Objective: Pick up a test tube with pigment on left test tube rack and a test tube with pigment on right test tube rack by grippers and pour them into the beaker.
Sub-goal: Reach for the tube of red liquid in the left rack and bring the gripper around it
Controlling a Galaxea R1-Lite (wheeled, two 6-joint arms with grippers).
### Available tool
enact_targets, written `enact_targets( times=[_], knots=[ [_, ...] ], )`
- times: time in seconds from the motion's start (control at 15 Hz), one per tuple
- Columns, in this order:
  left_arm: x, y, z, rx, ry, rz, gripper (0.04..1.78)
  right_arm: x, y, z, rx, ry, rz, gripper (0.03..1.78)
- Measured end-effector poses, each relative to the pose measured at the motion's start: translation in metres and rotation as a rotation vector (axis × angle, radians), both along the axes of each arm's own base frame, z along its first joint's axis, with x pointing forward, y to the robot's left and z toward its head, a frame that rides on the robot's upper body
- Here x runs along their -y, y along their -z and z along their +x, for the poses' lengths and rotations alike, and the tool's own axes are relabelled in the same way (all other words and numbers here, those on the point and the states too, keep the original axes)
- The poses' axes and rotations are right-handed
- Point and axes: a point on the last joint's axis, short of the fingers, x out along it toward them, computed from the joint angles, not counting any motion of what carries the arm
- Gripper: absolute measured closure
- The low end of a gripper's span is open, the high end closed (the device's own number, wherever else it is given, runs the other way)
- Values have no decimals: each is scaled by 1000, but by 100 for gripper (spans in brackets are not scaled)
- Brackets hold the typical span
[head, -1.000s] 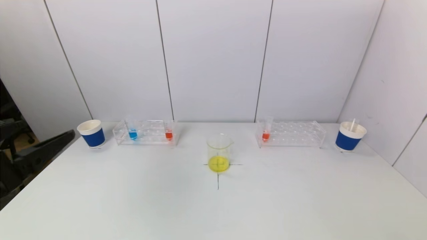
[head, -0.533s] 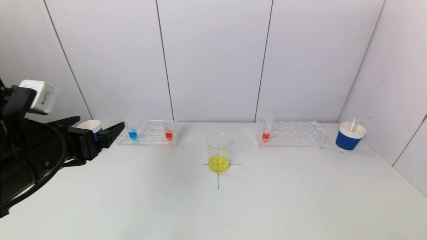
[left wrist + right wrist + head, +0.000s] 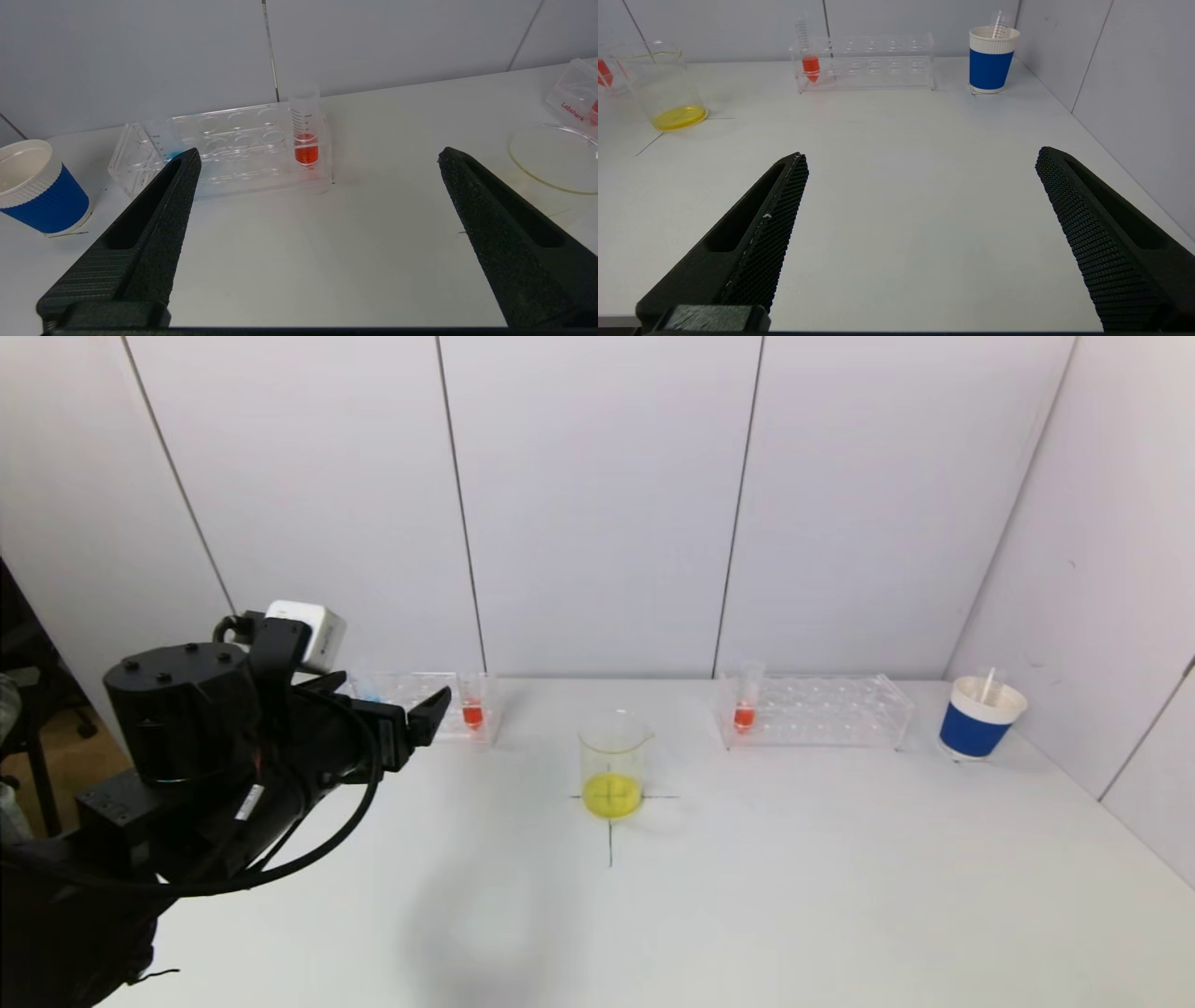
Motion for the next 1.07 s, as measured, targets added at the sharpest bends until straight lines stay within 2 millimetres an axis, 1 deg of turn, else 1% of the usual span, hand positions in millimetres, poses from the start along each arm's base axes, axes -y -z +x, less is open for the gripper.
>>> enact_targets(
  times=[0.27, 0.53, 0.8, 1.07],
  knots=[
    [13, 31, 30, 35, -24, -6, 5, 0, 0, 0, 0, 0, 0, 4],
    [25, 58, 54, 73, -105, -17, 5, 0, 0, 0, 0, 0, 0, 4],
    [33, 79, 67, 73, -136, -20, 5, 0, 0, 0, 0, 0, 0, 4],
    [37, 90, 76, 56, -135, -32, 5, 0, 0, 0, 0, 0, 0, 4]
  ],
)
